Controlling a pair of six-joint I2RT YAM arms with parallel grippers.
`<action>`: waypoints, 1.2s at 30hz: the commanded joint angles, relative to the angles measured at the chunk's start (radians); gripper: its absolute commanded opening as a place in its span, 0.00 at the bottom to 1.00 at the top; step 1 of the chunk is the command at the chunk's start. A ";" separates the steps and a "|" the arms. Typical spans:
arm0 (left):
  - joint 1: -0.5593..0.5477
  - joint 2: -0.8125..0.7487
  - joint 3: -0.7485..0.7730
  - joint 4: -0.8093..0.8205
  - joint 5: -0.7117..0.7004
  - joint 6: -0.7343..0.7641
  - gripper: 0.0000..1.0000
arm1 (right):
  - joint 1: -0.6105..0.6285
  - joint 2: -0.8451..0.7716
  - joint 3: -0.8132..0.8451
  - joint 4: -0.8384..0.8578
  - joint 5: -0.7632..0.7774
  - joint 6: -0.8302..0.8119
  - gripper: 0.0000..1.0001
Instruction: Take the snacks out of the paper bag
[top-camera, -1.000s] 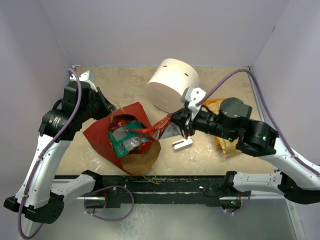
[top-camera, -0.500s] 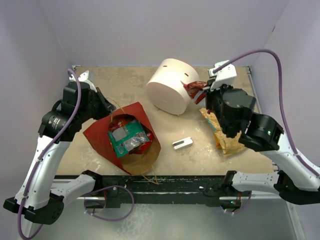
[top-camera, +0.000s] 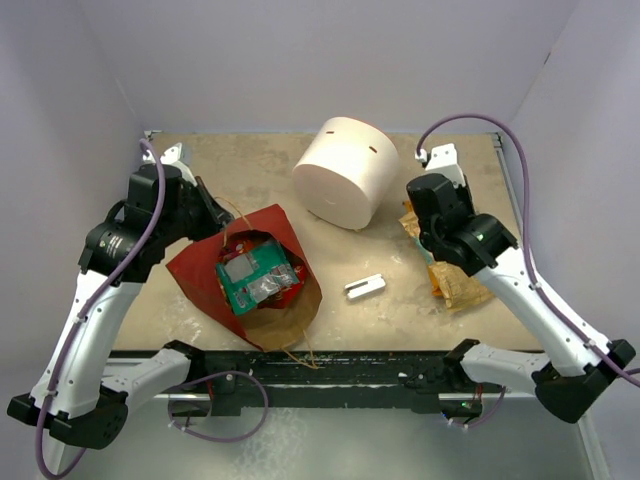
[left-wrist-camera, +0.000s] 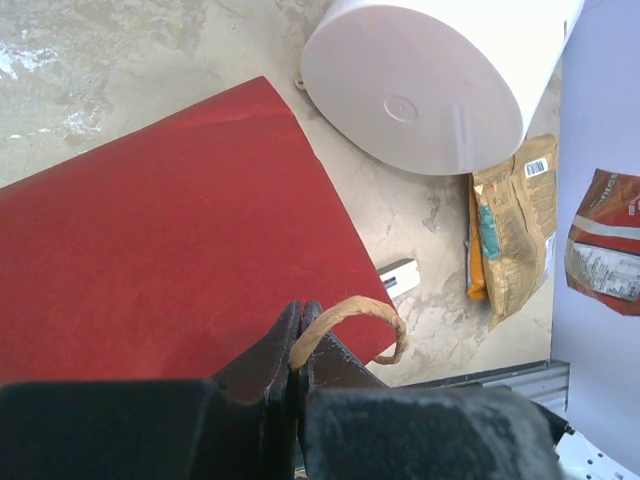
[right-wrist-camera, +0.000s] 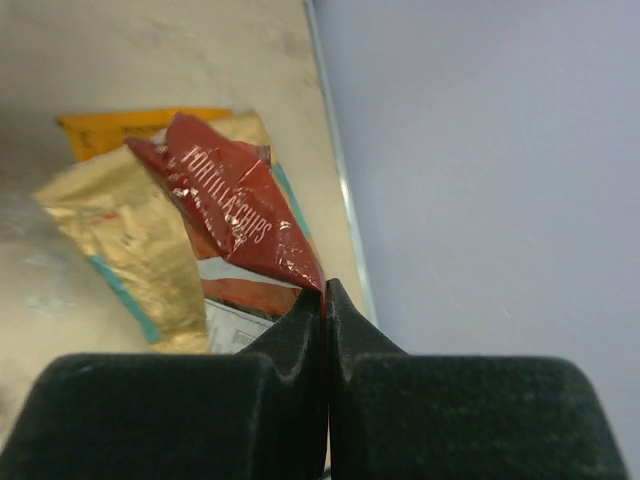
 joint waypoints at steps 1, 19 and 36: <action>0.001 0.003 -0.006 0.050 0.032 0.032 0.00 | -0.119 0.039 0.044 -0.070 0.040 0.092 0.00; 0.002 0.067 0.079 0.007 0.097 0.160 0.00 | -0.363 0.319 0.104 -0.228 -0.325 0.745 0.00; 0.000 0.043 0.122 -0.038 0.019 0.165 0.00 | -0.485 0.583 0.210 -0.275 -0.320 1.297 0.03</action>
